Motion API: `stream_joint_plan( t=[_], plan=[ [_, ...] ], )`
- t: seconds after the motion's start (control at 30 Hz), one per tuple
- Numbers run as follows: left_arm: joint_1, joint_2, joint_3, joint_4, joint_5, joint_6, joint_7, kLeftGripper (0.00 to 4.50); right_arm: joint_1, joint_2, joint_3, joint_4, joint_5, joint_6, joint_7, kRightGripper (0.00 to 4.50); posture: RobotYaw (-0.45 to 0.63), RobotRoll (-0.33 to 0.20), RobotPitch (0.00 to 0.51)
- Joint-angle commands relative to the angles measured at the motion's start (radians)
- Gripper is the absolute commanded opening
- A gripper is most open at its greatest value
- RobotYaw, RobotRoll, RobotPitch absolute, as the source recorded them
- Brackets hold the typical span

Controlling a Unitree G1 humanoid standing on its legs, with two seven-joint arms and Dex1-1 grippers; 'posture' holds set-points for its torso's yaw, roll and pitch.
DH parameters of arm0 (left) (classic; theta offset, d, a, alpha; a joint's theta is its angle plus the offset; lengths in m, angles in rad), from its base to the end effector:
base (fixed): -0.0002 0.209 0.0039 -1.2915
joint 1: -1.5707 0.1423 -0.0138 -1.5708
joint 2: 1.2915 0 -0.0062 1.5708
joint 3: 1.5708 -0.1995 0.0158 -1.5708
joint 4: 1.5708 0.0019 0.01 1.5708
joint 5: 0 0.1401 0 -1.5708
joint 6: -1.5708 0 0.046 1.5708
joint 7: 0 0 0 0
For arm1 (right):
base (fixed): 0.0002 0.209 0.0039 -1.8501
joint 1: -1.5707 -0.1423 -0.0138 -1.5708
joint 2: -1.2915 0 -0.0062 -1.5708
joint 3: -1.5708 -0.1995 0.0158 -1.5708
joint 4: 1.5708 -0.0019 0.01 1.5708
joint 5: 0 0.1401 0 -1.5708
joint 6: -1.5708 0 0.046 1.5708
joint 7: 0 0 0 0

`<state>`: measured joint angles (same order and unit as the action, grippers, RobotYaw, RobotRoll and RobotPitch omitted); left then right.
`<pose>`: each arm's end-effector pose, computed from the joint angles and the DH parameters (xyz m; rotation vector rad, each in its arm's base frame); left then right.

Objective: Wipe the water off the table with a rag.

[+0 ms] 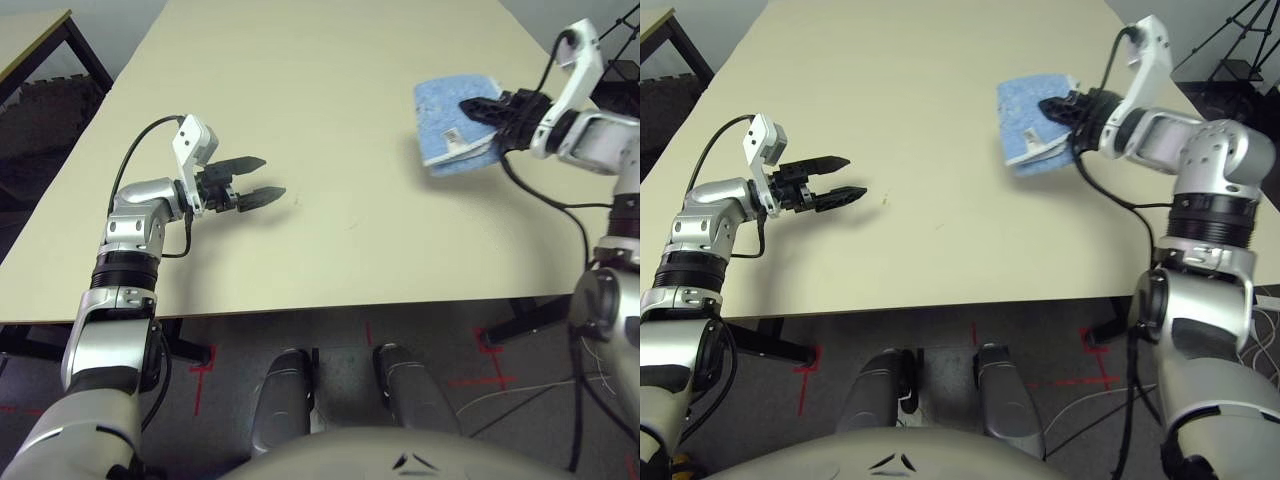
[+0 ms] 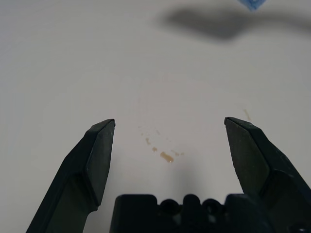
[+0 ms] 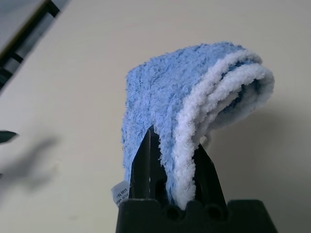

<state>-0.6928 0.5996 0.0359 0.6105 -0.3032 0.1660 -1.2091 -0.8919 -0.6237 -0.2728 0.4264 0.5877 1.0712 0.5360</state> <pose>0.3258 0.2829 0.1437 0.1549 0.1291 -1.0008 0.3237 -0.2789 0.2151 0.3589 0.3482 0.4714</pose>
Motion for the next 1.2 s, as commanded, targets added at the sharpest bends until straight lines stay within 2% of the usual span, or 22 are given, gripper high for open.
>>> stream_joint_plan(
  t=[0.03,0.3,0.57,0.7,0.97,1.2],
  plan=[
    [-0.013,0.000,-0.006,0.027,0.018,-0.010,-0.006,4.50,0.011,-0.015,0.049,0.083,-0.059,-0.070,0.049,0.01,-0.25,0.000,0.119],
    [-0.009,0.005,-0.001,0.022,0.019,-0.009,-0.009,4.50,-0.021,0.011,0.109,0.330,-0.183,-0.262,0.120,0.01,-0.23,0.000,0.119],
    [0.014,0.020,0.005,-0.007,0.014,0.002,-0.008,4.50,-0.061,0.029,0.140,0.543,-0.323,-0.530,0.105,0.01,-0.21,0.000,0.120],
    [0.022,0.024,0.006,-0.018,0.013,0.006,-0.007,4.50,-0.066,0.032,0.144,0.594,-0.373,-0.637,0.074,1.33,-0.21,0.000,0.120],
    [0.008,0.023,0.008,-0.003,0.018,0.000,0.002,4.50,-0.051,-0.019,0.148,0.523,-0.412,-0.656,0.124,4.47,-0.22,0.000,0.123],
    [0.002,0.014,0.050,-0.008,0.001,-0.005,0.069,4.50,-0.001,-0.110,0.129,0.432,-0.444,-0.705,0.123,4.47,-0.24,0.000,0.130]
  ],
)
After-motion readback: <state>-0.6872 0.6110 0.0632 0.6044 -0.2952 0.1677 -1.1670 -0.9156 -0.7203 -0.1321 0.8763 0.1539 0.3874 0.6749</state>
